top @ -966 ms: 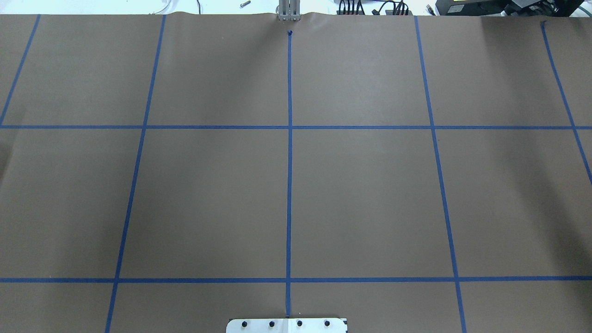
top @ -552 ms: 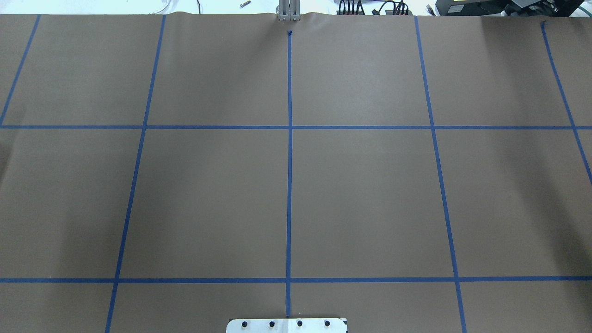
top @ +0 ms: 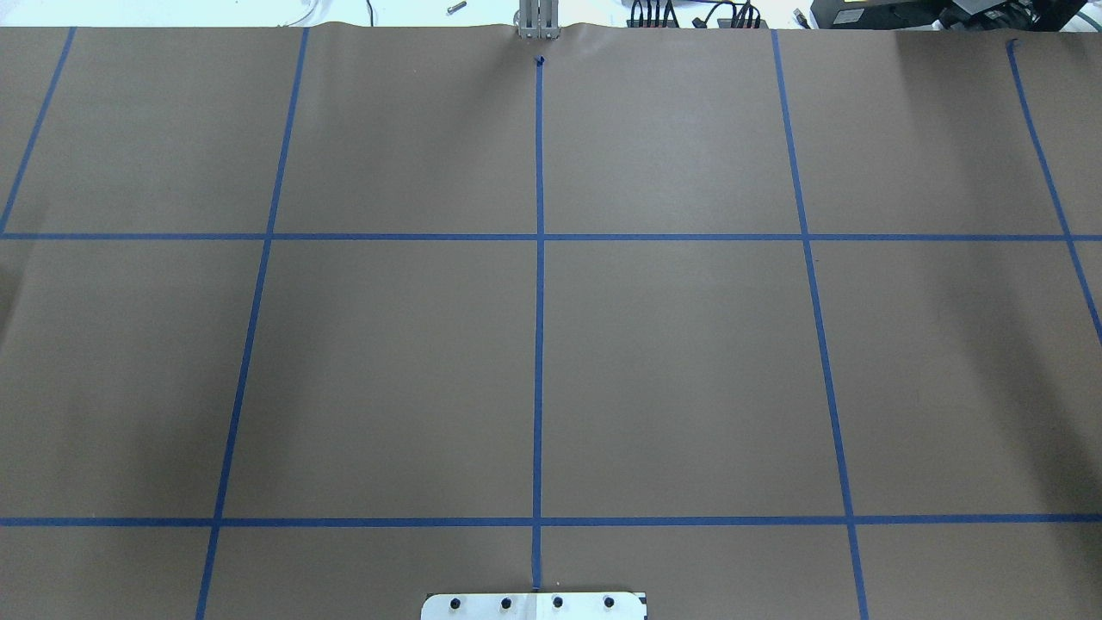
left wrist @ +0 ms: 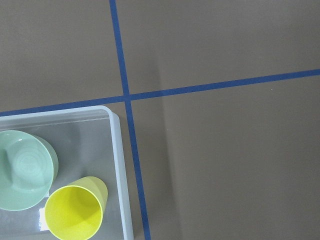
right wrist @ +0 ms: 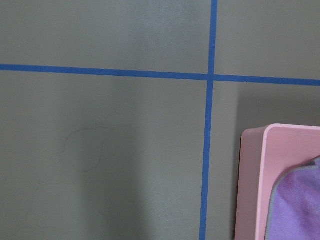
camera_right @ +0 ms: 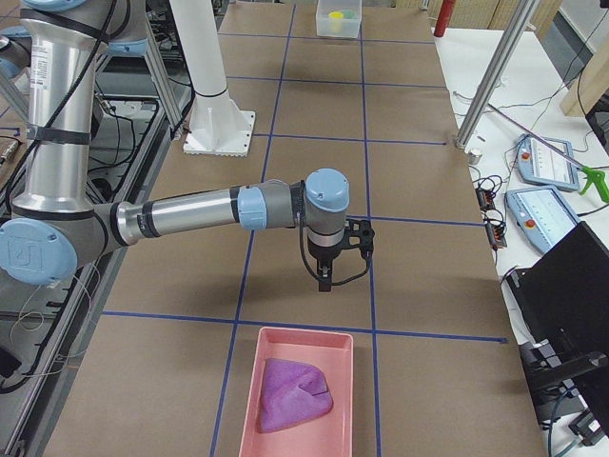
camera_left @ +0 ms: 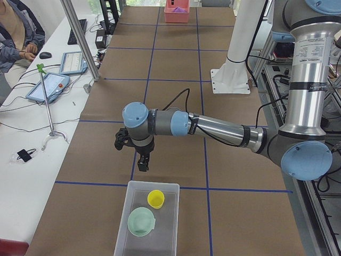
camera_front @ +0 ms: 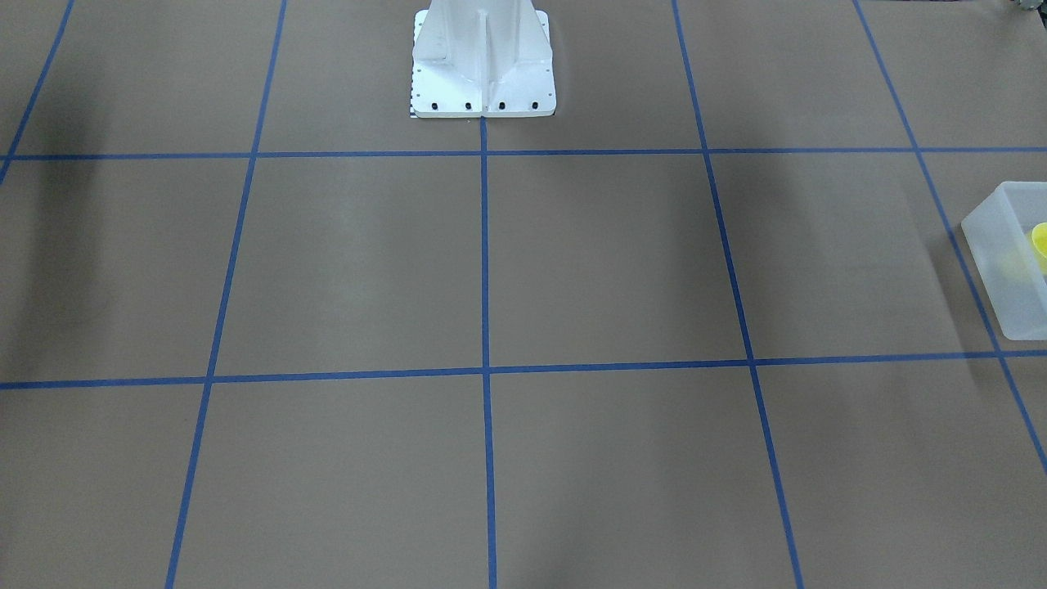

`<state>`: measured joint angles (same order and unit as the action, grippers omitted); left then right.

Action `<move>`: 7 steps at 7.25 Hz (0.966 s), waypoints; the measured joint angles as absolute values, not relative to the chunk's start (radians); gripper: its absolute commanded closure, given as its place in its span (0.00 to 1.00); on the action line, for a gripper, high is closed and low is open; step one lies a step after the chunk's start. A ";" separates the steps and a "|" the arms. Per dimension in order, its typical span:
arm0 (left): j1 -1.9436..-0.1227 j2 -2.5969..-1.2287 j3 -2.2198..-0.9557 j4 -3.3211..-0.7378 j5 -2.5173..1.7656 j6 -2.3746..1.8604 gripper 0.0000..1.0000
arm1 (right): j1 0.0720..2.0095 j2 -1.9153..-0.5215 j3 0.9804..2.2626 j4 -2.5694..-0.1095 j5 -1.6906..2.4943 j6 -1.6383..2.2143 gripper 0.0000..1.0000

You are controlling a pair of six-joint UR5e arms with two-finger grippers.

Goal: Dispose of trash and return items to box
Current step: 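Release the yellow cup in the clear bin and hold both grippers above the bins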

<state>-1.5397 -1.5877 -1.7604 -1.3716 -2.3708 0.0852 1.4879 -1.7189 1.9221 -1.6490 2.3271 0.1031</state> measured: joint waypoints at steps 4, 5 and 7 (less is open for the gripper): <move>-1.548 -1.579 -1.751 -1.378 -2.368 0.073 0.02 | 1.488 -1.720 1.922 -1.649 2.327 0.103 0.00; -1.548 -1.580 -1.751 -1.379 -2.368 0.072 0.02 | 1.488 -1.720 1.922 -1.649 2.328 0.103 0.00; -1.548 -1.583 -1.752 -1.379 -2.367 0.072 0.02 | 1.488 -1.720 1.923 -1.649 2.328 0.103 0.00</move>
<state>-1.5478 -1.5827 -1.7521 -1.3790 -2.3672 0.0717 1.4880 -1.7196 1.9231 -1.6490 2.3282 0.1028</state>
